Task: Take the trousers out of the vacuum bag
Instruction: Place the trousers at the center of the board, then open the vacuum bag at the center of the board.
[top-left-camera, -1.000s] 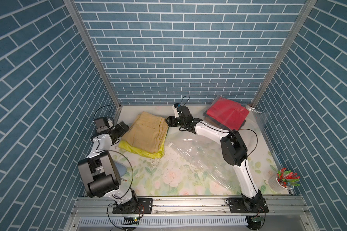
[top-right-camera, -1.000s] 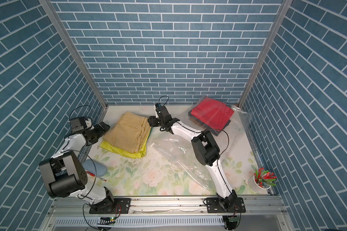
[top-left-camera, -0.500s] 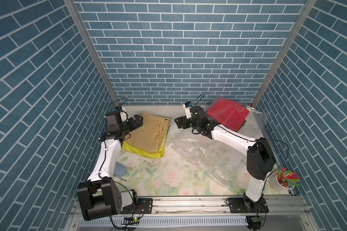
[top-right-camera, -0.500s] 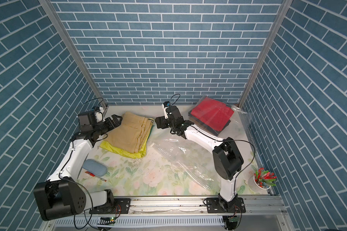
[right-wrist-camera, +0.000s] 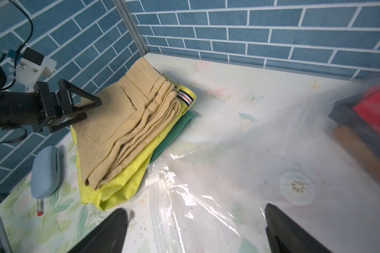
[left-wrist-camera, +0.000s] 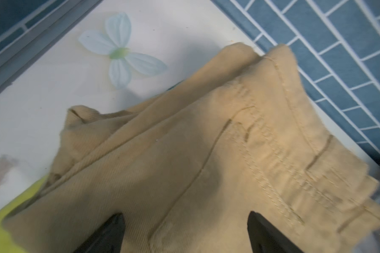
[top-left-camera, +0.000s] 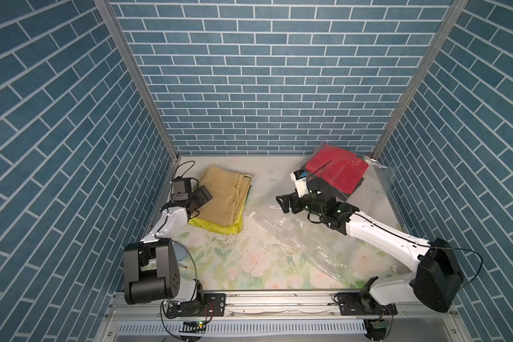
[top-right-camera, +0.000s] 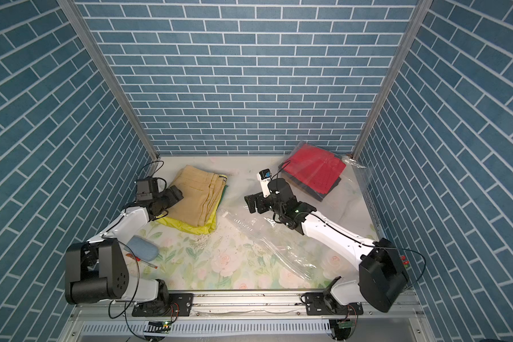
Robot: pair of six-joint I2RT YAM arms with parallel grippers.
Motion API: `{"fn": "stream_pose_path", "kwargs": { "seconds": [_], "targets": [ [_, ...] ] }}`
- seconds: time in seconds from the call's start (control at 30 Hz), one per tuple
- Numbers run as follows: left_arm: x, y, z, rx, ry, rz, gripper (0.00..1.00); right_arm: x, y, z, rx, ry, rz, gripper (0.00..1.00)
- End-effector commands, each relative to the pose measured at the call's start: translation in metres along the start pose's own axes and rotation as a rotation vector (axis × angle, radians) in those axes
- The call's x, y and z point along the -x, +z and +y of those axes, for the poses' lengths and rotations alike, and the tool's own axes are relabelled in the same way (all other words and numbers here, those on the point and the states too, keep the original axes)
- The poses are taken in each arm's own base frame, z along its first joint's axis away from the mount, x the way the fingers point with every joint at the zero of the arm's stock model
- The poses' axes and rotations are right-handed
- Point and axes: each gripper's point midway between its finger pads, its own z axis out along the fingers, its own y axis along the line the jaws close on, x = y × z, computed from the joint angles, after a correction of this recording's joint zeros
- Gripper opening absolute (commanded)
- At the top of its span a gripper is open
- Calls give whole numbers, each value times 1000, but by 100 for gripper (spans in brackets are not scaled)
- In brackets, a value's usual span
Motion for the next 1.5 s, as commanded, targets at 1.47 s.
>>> {"fn": "stream_pose_path", "kwargs": {
  "seconds": [1.47],
  "targets": [
    [-186, -126, -158, -782, 247, 118, 100, -107, -107, -25, -197, -51, 217, 93]
  ]
}}
